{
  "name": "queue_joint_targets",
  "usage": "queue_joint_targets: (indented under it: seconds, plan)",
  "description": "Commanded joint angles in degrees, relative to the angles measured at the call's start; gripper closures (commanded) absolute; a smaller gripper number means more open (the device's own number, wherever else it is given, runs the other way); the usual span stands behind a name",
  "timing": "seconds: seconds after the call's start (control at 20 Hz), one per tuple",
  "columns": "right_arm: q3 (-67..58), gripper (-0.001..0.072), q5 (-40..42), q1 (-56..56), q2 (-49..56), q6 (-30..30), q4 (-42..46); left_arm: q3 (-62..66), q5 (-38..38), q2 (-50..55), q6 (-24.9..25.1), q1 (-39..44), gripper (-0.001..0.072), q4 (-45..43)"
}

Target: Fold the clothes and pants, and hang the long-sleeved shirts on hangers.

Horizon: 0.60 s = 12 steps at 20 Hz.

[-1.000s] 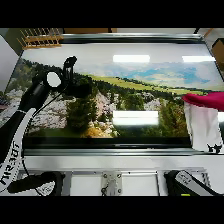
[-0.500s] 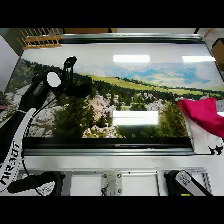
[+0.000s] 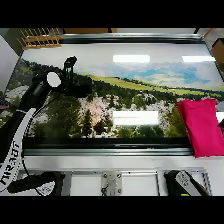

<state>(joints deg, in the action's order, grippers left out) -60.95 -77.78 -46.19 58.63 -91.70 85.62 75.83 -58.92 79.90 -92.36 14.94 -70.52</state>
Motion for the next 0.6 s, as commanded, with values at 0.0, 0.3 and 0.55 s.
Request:
queue_joint_targets:
  seconds: [0.0,0.3,0.55]
  plan:
    - [0.13,0.0033,9.51,3.45,-6.1,4.42,-12.74,0.0,0.02,0.11,0.0,0.11,0.0697,0.02]
    - [0.15,0.0123,11.41,29.24,-10.62,14.51,-29.05,0.0,0.02,0.2,0.0,0.07,0.0697,-0.04]
    - [0.15,0.0693,11.69,44.83,-9.53,19.93,-28.72,0.0,0.09,0.17,-0.02,0.07,0.0697,0.02]
